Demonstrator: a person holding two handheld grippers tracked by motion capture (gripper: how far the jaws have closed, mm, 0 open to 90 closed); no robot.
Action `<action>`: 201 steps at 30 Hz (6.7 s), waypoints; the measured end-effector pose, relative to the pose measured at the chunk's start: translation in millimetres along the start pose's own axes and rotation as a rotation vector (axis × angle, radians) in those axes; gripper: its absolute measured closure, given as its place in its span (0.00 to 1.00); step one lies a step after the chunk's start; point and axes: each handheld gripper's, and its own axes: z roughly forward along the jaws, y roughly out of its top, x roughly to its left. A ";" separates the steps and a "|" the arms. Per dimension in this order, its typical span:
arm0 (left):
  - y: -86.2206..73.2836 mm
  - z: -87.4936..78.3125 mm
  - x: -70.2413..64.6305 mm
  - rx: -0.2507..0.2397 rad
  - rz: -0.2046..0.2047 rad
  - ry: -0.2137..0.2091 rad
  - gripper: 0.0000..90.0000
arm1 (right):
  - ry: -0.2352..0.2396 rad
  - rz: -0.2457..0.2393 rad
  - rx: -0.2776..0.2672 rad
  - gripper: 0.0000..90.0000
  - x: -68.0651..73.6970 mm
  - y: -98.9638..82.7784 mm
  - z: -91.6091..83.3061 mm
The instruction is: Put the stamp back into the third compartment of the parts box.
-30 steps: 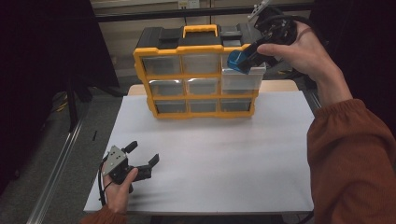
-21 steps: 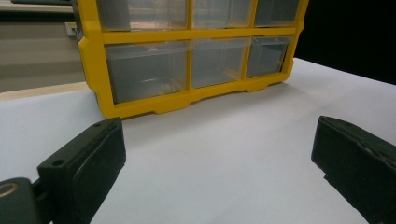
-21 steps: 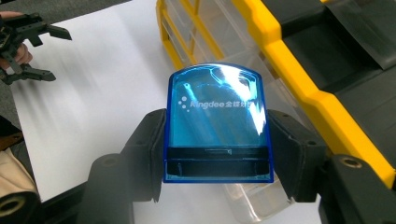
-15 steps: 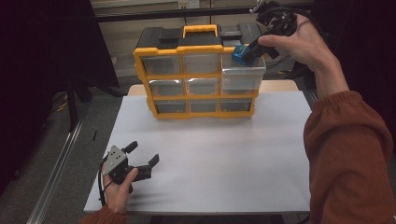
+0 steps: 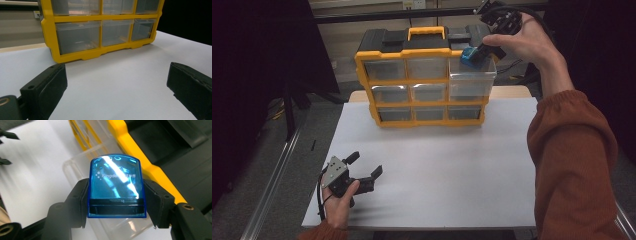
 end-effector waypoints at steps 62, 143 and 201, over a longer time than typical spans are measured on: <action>1.9 2.5 2.7 0.018 0.011 0.008 0.04 | -0.033 0.114 -0.136 0.05 -12.7 -62.9 1.6; 1.5 -1.2 2.8 0.020 0.023 0.010 0.04 | -0.035 0.276 -0.306 0.04 46.0 -200.8 143.5; 0.2 -2.7 4.5 0.027 0.017 0.041 0.04 | -0.237 0.396 -0.590 0.03 115.7 -324.9 160.1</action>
